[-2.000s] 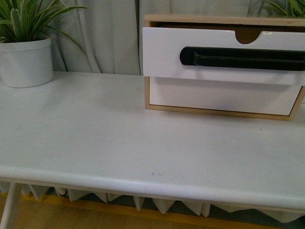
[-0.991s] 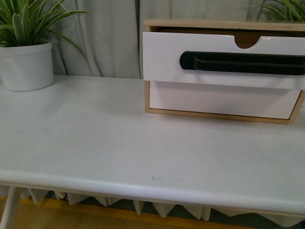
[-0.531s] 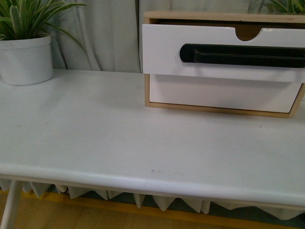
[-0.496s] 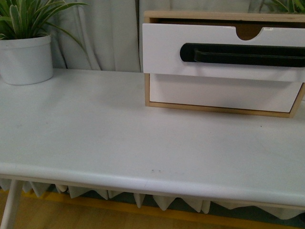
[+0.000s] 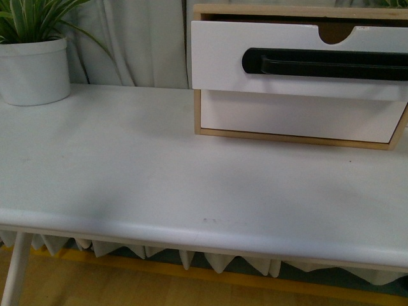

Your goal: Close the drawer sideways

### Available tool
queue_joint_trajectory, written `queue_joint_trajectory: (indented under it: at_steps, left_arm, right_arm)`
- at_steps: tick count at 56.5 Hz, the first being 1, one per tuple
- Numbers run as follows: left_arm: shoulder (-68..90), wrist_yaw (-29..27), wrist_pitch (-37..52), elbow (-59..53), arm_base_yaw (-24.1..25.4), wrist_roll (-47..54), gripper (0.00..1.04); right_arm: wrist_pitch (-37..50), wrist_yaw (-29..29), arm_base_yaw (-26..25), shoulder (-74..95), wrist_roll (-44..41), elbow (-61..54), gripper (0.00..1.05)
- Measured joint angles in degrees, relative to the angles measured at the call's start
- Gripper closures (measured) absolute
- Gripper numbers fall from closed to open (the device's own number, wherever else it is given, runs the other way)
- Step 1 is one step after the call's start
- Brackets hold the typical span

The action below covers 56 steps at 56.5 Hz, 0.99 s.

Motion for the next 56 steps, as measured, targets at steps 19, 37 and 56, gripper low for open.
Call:
queue_joint_trajectory:
  at_steps: [19,37,56]
  left_arm:
    - [14.4,7.9,5.0,8.5,-7.8,17.6,0.06]
    - [26.6,8.4,4.6,17.0,-13.2,23.6,0.06]
    - [37.9,5.6,4.5,28.0,-15.2,22.3,0.06]
  right_arm:
    - [-6.7,0.4,-0.7,10.8,-14.7,12.8,0.09]
    - [-10.0,0.2,-3.3,17.2,-21.0,18.7,0.09]
    - [-7.9,1.4,-3.6,24.2,-23.1,22.3,0.09]
